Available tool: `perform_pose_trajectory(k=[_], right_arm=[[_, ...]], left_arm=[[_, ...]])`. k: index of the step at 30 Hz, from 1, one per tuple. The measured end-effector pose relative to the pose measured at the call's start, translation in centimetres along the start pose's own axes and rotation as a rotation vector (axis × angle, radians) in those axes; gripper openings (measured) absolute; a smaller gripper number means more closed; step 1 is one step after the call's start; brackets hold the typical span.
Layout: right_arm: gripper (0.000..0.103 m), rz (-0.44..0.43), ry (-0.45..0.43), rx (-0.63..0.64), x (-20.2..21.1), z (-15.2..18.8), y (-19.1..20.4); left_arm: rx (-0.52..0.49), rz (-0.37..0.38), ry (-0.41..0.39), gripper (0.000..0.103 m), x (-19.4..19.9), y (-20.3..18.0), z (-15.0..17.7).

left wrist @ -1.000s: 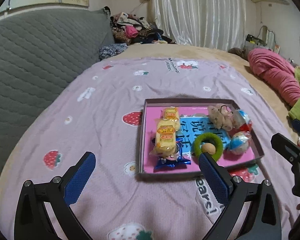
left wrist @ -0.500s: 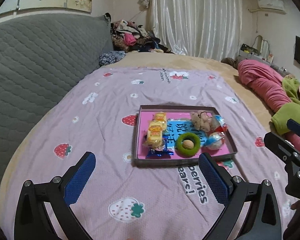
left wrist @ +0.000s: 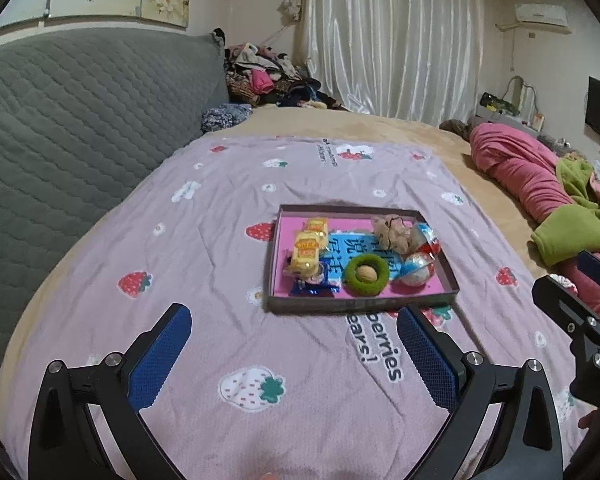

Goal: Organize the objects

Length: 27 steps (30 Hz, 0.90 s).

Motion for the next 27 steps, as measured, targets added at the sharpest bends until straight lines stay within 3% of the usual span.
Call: perform_pose_trajectory(k=[5,16,27], right_arm=[[0.102,0.017,-0.011,-0.010,1.1,1.0,-0.3],[0.102,0.026,0.026,-0.018,1.3,3.7,-0.7],[0.102,0.018,0.049,-0.020,0.5,5.7,-0.4]], left_arm=[[0.015,0.022,0.007,0.103,0.2,0.2,1.5],[-0.021,-0.014,-0.011,0.103,2.0,-0.2,3.5],[-0.040,-0.030,0.009,0.103,1.3,-0.4,5.3]])
Point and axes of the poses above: each gripper's, at about its wrist camera, not at the fingertips, and x roughly against the way its jaws point, y to its left, z to its underside, the point moved 5 cm from there along -x, roughly the way its jaws point, and after that the axes turned 3 degrees about z, right-handed, at the moved point
